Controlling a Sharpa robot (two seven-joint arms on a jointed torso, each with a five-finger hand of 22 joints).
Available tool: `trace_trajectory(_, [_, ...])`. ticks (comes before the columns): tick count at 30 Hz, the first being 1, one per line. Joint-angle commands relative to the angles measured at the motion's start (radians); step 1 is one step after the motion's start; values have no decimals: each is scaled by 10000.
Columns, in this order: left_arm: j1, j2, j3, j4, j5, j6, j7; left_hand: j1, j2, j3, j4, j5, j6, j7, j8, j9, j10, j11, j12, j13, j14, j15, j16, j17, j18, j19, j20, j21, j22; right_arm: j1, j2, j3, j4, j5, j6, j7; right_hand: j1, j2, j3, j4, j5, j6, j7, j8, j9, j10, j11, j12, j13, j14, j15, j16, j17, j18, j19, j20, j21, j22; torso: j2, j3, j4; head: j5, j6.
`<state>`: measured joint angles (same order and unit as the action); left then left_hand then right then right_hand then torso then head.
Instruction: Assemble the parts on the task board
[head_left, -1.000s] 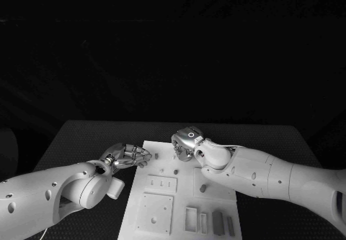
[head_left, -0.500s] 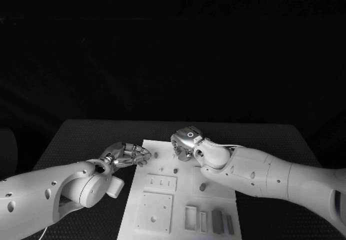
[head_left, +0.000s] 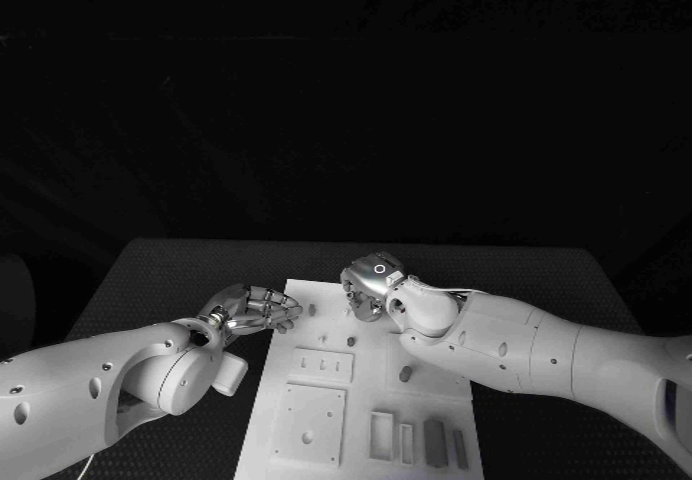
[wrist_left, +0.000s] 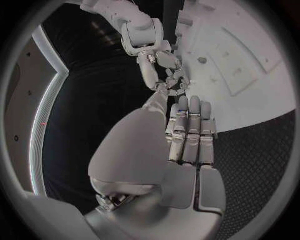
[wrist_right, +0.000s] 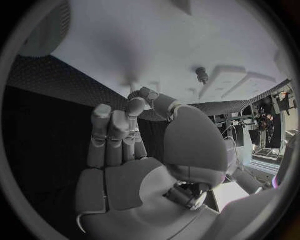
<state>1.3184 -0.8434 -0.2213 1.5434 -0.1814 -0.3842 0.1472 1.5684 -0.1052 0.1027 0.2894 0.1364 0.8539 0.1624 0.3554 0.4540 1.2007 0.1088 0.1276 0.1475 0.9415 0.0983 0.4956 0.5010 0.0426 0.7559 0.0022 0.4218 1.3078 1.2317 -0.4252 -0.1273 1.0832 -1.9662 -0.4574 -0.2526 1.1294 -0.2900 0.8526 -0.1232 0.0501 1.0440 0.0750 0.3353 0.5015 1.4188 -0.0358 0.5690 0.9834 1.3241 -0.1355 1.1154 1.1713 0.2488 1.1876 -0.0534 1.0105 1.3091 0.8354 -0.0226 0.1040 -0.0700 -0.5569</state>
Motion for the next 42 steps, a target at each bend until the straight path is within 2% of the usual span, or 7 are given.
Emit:
trace_trajectory(1, [9, 22, 8, 12, -39, 113, 47, 99, 8, -57, -18, -34, 39, 22, -43, 16, 86, -16, -40, 16, -17, 24, -62, 14, 147, -83, -20, 53, 185, -14, -13, -8, -21, -47, 177, -4, 25, -30, 37, -12, -17, 33, 28, 9, 7, 79, 18, -62, -11, 23, 14, 57, -7, 130, 21, -23, 59, 115, -7, -8, -16, 11, -5])
trace_trajectory(19, [8, 56, 7, -36, -39, 127, 43, 106, 16, -65, -18, -32, 44, 21, -51, 21, 96, -16, -55, 20, -14, 24, -73, 26, 148, -84, -20, 56, 184, -12, -30, -7, -94, 154, 252, 123, 35, -44, 54, -25, -17, 15, 39, -5, 10, 76, 28, -80, -23, 18, 24, 51, -15, 130, 9, -15, 61, 111, -4, 0, -15, -31, -20])
trace_trajectory(22, [8, 68, 7, -43, -39, 127, 43, 106, 16, -66, -18, -32, 44, 21, -52, 21, 96, -16, -57, 21, -14, 24, -74, 27, 148, -85, -20, 56, 183, -12, -13, -7, -120, 256, 265, 178, 18, -53, 33, -78, -17, -197, 98, -128, -35, 48, 84, -113, -41, 3, 54, 26, -34, 130, -27, -8, 51, 106, -13, -2, -12, -26, -23])
trace_trajectory(25, [8, 66, 7, -44, -39, 123, 43, 108, 16, -67, -18, -32, 45, 21, -53, 22, 97, -16, -60, 21, -14, 24, -76, 29, 148, -85, -20, 57, 183, -12, 2, -7, -143, 327, 315, 209, -21, -71, -73, -236, -17, -749, 267, -443, -173, 41, 238, -136, -59, -14, 184, -7, -61, 130, -81, 1, 44, 100, -13, 0, -8, -32, -37])
trace_trajectory(29, [8, 68, 7, -50, -39, 112, 46, 108, 15, -69, -18, -33, 45, 22, -55, 23, 98, -16, -64, 22, -13, 24, -78, 31, 148, -86, -19, 57, 183, -12, -3, -8, -141, 413, 330, 246, -132, -87, -337, -477, -18, -1482, 272, -816, -322, -8, 245, -169, -74, -52, 208, -43, -83, 130, -144, 23, 34, 93, -16, -3, -13, -18, -43])
trace_trajectory(37, [8, 72, 7, -58, -39, 103, 46, 114, 13, -73, -20, -33, 44, 22, -59, 24, 98, -15, -71, 23, -14, 24, -83, 34, 149, -87, -20, 58, 182, -12, -24, -8, -120, 486, 264, 263, -167, -84, -431, -533, -17, -1628, 276, -866, -331, -11, 245, -174, -79, -60, 198, -52, -91, 130, -152, 27, 33, 85, -11, -4, -14, -17, -47])
trace_trajectory(42, [8, 64, 7, -66, -39, 108, 45, 119, 12, -74, -22, -33, 44, 22, -62, 25, 99, -15, -75, 23, -14, 24, -86, 37, 149, -88, -20, 58, 182, -10, -195, -8, 64, 518, 147, 261, -164, -79, -431, -529, -16, -1613, 280, -852, -322, -5, 247, -173, -80, -58, 198, -52, -92, 130, -149, 26, 33, 82, -18, -11, -9, -22, -55])
